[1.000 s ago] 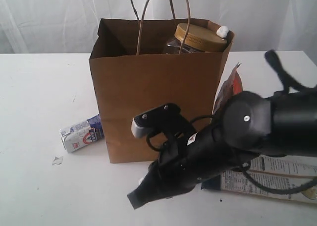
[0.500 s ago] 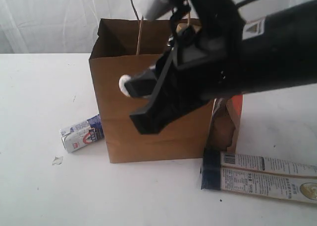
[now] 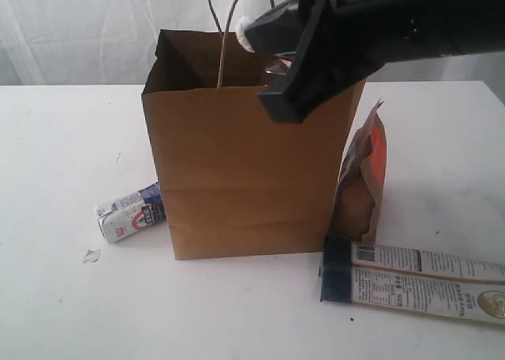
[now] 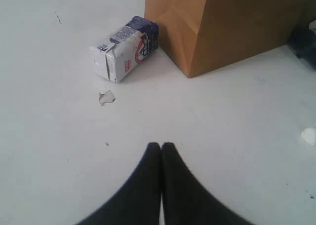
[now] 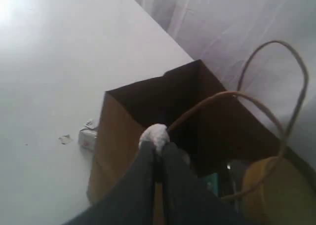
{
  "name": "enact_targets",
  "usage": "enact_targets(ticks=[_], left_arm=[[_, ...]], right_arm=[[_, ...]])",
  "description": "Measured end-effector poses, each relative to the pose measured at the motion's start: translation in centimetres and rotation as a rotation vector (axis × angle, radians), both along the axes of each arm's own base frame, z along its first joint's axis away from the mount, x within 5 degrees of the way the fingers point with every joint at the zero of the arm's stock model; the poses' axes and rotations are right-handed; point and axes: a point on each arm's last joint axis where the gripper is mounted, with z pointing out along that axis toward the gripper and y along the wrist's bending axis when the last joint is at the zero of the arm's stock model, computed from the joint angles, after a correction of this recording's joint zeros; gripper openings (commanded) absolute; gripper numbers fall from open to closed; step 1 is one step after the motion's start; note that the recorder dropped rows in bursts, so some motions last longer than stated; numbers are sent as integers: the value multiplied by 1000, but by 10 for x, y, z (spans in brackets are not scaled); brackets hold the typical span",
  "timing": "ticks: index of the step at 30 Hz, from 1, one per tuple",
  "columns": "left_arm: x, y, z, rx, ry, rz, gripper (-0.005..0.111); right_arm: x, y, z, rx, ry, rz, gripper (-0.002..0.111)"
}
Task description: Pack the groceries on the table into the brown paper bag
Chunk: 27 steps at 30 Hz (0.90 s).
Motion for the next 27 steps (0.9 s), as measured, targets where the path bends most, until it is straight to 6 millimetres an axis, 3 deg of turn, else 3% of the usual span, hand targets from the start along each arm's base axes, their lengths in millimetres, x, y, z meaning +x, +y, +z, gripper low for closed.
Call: enact_targets(ticks=[5,14,27], left_arm=[[0,0,0,0,0,0,0],[0,0,0,0,0,0,0],[0,0,0,0,0,0,0]], right_arm=[[14,-3,-5,-9,-8,-49,0],[34,10,-27,-59,31,-59,0],[56,25,-31,-58,39,-70,0]])
